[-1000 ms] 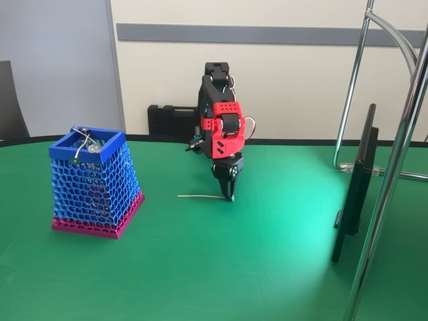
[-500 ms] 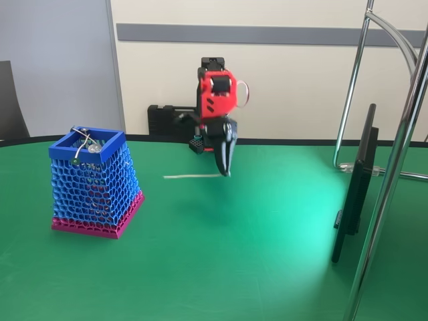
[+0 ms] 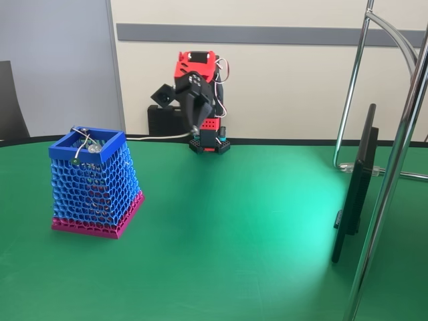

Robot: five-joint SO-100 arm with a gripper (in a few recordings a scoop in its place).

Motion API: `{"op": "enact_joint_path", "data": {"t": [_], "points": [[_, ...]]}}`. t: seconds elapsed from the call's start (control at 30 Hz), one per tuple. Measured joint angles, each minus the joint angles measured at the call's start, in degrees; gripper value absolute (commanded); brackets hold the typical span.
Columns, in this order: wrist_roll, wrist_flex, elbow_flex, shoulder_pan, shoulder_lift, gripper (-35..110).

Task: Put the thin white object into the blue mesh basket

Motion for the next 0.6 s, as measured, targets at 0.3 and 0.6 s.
{"op": "enact_joint_path", "data": {"t": [0.3,0.6], "points": [[13.45,0.53,-2.99,5.10,0.00,0],[14.06,4.48,-10.28,8.17,0.00,0]]}}
